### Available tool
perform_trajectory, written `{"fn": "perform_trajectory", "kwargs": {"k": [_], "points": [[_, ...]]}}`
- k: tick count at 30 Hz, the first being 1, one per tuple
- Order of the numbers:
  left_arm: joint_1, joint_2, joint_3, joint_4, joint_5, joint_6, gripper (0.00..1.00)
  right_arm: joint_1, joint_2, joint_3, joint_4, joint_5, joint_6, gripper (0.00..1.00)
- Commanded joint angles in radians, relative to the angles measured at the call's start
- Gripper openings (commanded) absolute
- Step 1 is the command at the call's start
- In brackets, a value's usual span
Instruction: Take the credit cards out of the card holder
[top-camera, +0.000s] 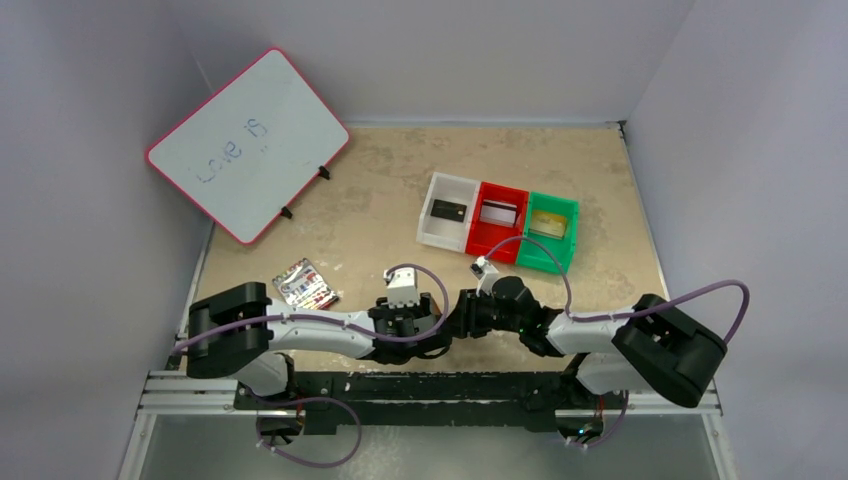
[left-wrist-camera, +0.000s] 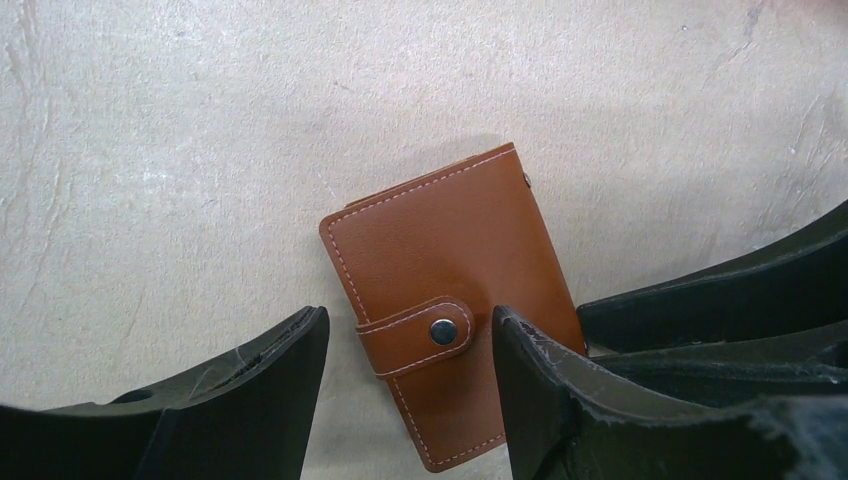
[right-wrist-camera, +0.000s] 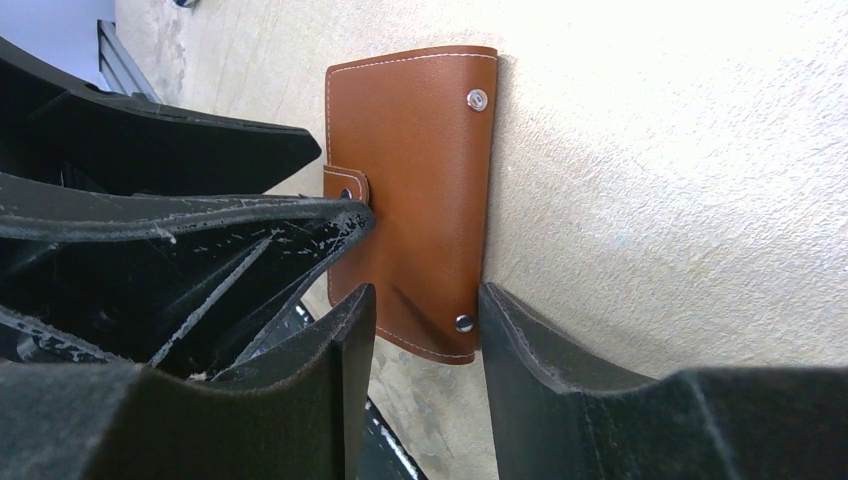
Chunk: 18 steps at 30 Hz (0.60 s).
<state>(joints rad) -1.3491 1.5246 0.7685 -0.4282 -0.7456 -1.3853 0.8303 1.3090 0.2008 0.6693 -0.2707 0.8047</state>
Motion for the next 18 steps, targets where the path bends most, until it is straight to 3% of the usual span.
{"fn": "perform_trajectory", "kwargs": {"k": [1,13,18], "points": [[-0.001,-0.005,0.006,0.007,-0.043,-0.038,0.59,0.004,0.011,-0.011,-0.048,0.050,-0.008,0.46],[0.000,0.126,0.080,-0.017,0.012,0.005,0.50,0.003,-0.013,-0.009,-0.078,0.051,-0.012,0.46],[-0.001,0.133,0.104,-0.026,0.011,0.028,0.41,0.004,-0.013,-0.009,-0.079,0.053,-0.012,0.46]]}}
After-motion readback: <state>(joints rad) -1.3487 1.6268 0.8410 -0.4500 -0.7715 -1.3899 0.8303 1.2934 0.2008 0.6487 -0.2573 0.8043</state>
